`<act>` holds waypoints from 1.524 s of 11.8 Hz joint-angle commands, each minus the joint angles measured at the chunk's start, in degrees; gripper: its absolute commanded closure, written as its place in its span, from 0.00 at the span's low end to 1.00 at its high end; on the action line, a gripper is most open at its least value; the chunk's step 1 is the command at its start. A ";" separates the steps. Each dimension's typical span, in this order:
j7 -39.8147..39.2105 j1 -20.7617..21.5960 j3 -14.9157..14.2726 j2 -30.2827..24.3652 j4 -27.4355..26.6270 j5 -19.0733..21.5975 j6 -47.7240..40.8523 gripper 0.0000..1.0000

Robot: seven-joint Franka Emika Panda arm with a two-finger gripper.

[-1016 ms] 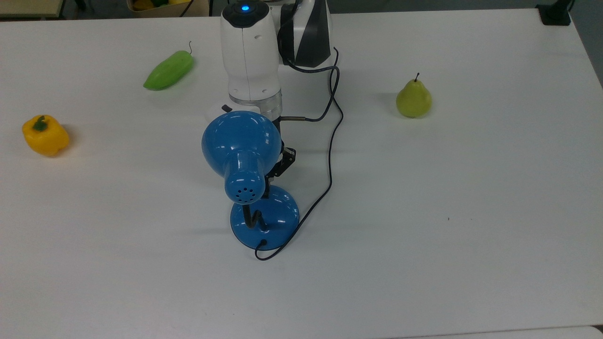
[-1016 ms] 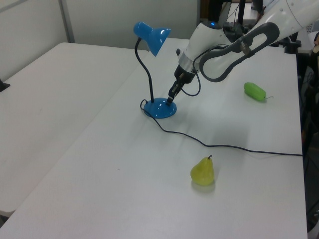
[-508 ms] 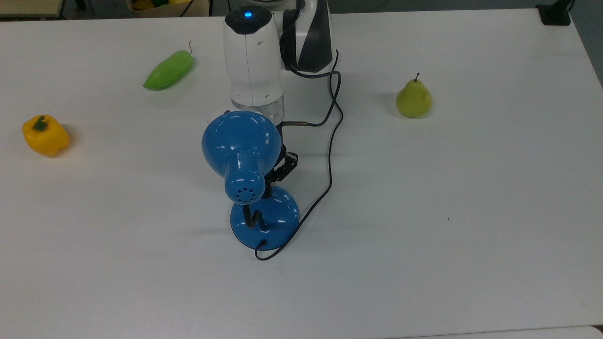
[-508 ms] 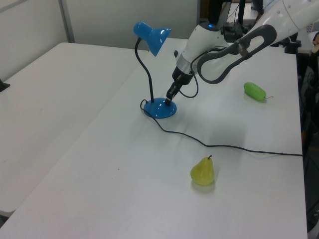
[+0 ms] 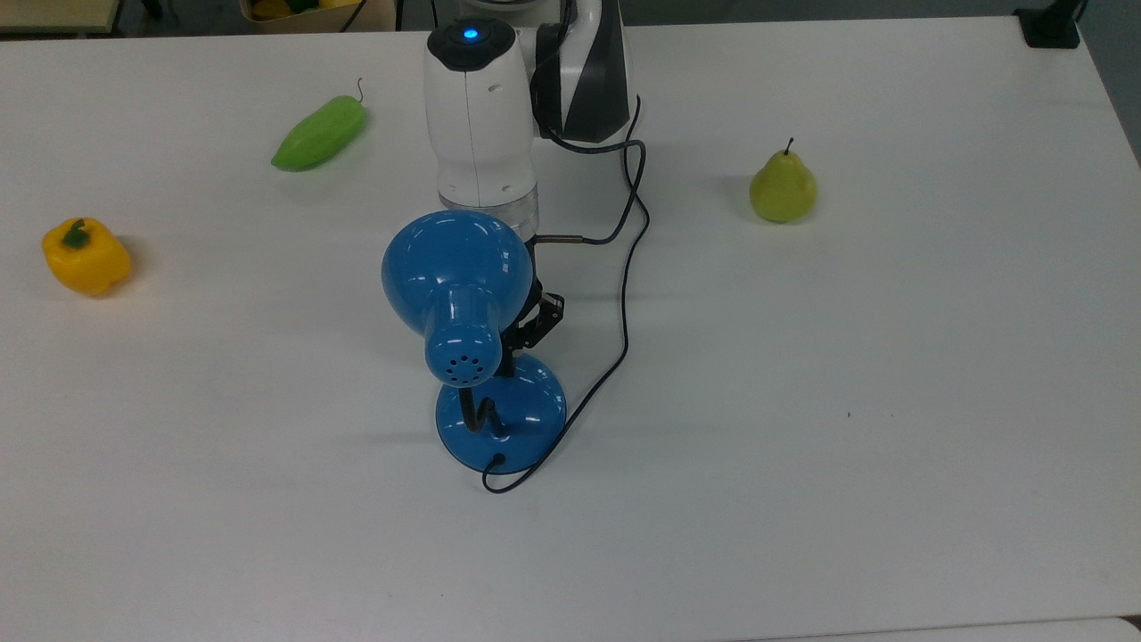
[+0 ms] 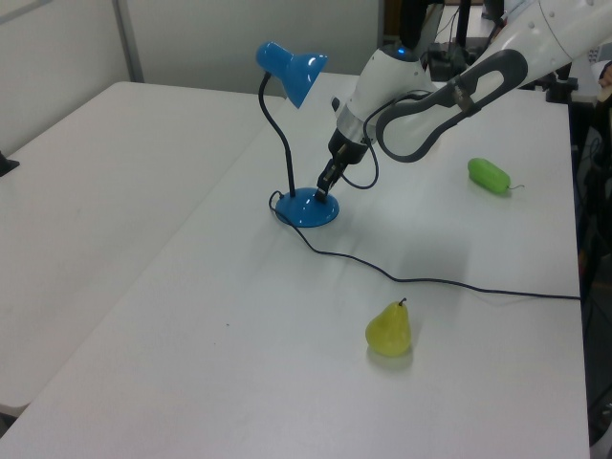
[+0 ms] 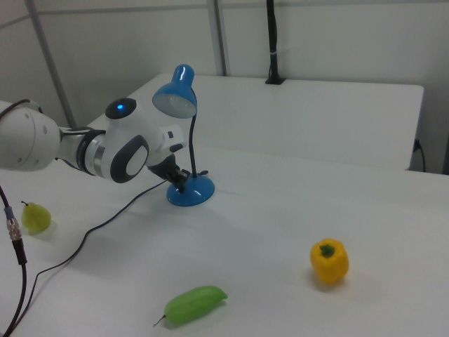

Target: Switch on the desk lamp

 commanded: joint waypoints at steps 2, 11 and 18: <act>0.85 0.36 0.01 2.47 2.69 0.13 1.21 1.00; 0.59 0.36 -0.08 1.70 3.24 0.13 0.51 1.00; 4.98 -0.78 -0.08 -14.38 -3.63 0.57 -19.04 0.98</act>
